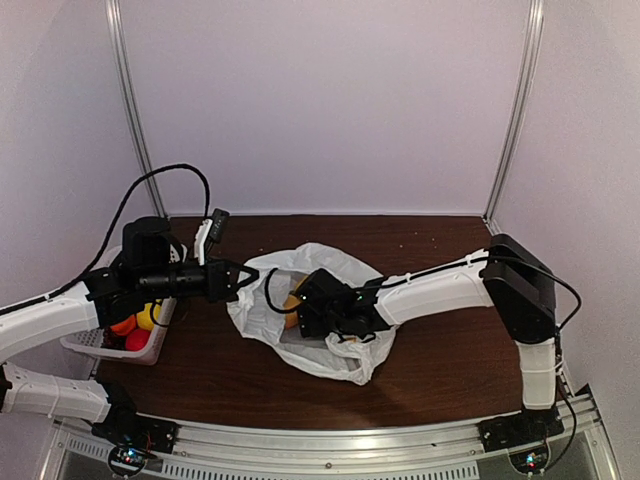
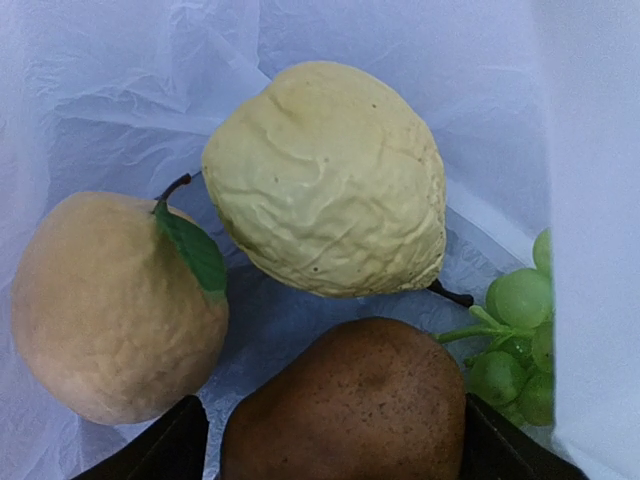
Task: Untie the knot of the plastic bag and take out the fruit
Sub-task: Pick up the fake fruit from the takeout bag.
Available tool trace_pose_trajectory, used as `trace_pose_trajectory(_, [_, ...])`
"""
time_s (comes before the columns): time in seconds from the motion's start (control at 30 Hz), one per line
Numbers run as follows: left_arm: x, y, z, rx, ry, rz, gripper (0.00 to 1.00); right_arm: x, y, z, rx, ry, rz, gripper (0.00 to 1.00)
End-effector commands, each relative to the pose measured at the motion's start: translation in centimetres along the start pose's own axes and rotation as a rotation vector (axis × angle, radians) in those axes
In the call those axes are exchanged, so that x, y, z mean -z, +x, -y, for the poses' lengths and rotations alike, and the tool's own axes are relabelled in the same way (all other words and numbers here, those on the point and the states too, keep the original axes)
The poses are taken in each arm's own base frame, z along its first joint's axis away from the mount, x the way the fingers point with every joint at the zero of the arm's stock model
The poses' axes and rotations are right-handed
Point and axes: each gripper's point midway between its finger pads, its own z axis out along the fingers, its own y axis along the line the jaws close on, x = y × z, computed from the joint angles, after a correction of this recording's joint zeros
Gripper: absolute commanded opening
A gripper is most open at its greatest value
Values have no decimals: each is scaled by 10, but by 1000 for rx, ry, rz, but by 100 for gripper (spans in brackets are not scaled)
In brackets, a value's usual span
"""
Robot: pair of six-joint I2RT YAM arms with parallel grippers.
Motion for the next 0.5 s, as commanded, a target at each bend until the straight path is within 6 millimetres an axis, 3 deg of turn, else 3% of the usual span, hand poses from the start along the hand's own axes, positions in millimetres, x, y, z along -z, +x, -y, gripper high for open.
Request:
trace_pose_trajectory(0.0, [0,-10,8,-25,32,35,0,-10,-2,-3,-45,-11,-1,81])
trace_pose_trajectory(0.23, [1,-9,7,-26,27,34,0,-5,-7,-3,-55,-19,5,55])
trace_pose_trajectory(0.47, [0,-9,5,-14,14,33,0,9,-16,-5,-64,-58,28,50])
